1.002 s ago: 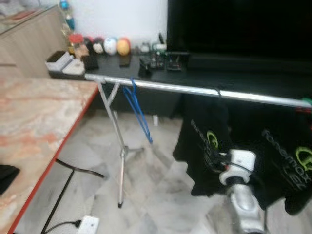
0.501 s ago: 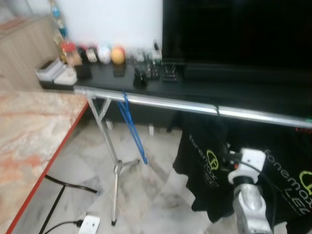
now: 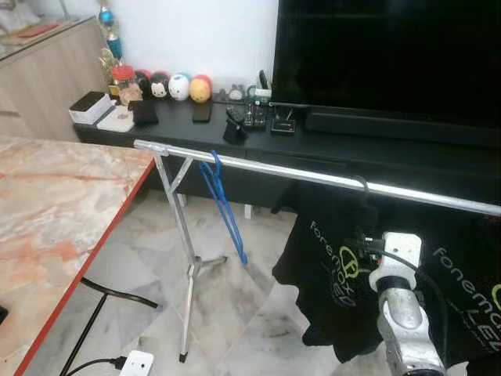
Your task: Hang hanger
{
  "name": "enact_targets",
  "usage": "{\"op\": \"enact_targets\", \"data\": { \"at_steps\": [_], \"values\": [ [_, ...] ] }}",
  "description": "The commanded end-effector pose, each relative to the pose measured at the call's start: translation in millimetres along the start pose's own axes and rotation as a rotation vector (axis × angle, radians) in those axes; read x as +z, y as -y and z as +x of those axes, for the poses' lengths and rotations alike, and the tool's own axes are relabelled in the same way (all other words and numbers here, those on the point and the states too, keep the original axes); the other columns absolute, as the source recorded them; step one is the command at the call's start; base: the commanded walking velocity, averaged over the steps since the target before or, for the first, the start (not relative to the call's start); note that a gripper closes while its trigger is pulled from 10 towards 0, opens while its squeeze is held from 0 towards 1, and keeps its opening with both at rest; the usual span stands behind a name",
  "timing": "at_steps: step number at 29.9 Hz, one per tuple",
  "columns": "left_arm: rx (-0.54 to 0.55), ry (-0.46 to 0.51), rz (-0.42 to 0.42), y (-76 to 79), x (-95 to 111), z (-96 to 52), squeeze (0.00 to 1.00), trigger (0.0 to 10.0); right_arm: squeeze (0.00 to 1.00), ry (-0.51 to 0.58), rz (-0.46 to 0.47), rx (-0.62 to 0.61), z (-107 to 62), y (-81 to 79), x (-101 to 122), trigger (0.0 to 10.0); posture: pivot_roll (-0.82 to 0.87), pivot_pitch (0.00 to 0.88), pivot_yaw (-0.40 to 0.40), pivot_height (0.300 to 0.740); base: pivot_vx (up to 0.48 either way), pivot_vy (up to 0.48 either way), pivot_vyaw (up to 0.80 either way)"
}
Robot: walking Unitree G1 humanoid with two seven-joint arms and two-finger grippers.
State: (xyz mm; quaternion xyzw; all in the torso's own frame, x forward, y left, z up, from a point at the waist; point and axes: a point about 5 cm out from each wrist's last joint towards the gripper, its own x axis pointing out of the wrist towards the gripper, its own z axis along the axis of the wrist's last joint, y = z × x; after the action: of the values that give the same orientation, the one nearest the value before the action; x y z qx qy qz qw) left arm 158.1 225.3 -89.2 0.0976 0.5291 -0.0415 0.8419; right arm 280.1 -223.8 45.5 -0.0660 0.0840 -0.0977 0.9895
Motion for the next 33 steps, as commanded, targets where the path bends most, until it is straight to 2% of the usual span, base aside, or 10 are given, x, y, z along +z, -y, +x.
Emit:
{"op": "enact_targets", "data": {
  "at_steps": [1, 6, 8, 16, 25, 29, 30, 31, 32, 33],
  "values": [
    [-0.003, -0.019, -0.004, 0.6, -4.2, -0.2, 0.00, 10.0, 0.00, -0.018, -0.010, 0.018, 3.4, 0.7, 1.8, 10.0, -0.01, 0.000, 0.009, 0.740, 0.000, 0.000, 0.00],
    [-0.005, -0.020, -0.002, 0.5, -3.7, -0.2, 0.00, 10.0, 0.00, -0.087, -0.050, 0.077, 12.9, 3.4, 2.4, 10.0, -0.02, 0.000, 0.011, 0.740, 0.000, 0.000, 0.00],
    [-0.004, -0.020, 0.000, 0.3, -3.1, -0.2, 0.00, 10.0, 0.00, -0.190, -0.046, 0.165, 16.3, -5.8, -7.8, 10.0, -0.02, 0.000, 0.011, 0.740, 0.000, 0.000, 0.00],
    [0.000, -0.014, -0.003, 0.0, -1.6, 0.0, 0.00, 10.0, 0.00, -0.235, -0.007, 0.227, 25.6, -20.2, -5.9, 10.0, -0.01, 0.000, 0.016, 0.740, 0.000, 0.000, 0.00],
    [-0.002, -0.012, 0.001, 0.6, -0.7, 0.2, 0.00, 10.0, 0.00, -0.228, -0.001, 0.202, 36.2, -16.0, 3.0, 10.0, -0.01, 0.000, 0.016, 0.740, 0.000, 0.000, 0.00],
    [-0.004, -0.012, 0.007, 0.6, -0.3, 0.2, 0.00, 10.0, 0.00, -0.243, 0.021, 0.196, 36.6, -17.6, -0.1, 10.0, -0.01, 0.000, 0.017, 0.740, 0.000, 0.000, 0.00],
    [-0.004, -0.012, 0.007, 0.6, -0.3, 0.2, 0.00, 10.0, 0.00, -0.245, 0.025, 0.195, 36.1, -19.4, -1.3, 8.9, -0.01, 0.000, 0.017, 0.740, 0.000, 0.000, 0.00],
    [-0.003, -0.012, 0.007, 0.6, -0.3, 0.2, 0.00, 10.0, 0.00, -0.248, 0.028, 0.192, 35.8, -20.0, -2.0, 3.9, -0.01, 0.000, 0.017, 0.740, 0.000, 0.000, 0.00],
    [-0.003, -0.012, 0.006, 0.5, -0.3, 0.2, 0.00, 10.0, 0.00, -0.249, 0.030, 0.190, 35.7, -20.5, -2.4, 3.9, 0.00, 0.000, 0.019, 0.740, 0.000, 0.000, 0.00],
    [-0.003, -0.012, 0.008, 0.3, -0.2, 0.2, 0.00, 10.0, 0.00, -0.255, 0.030, 0.193, 35.1, -22.3, -3.6, 0.0, -0.01, 0.000, 0.020, 0.740, 0.000, 0.000, 0.00]
  ]
}}
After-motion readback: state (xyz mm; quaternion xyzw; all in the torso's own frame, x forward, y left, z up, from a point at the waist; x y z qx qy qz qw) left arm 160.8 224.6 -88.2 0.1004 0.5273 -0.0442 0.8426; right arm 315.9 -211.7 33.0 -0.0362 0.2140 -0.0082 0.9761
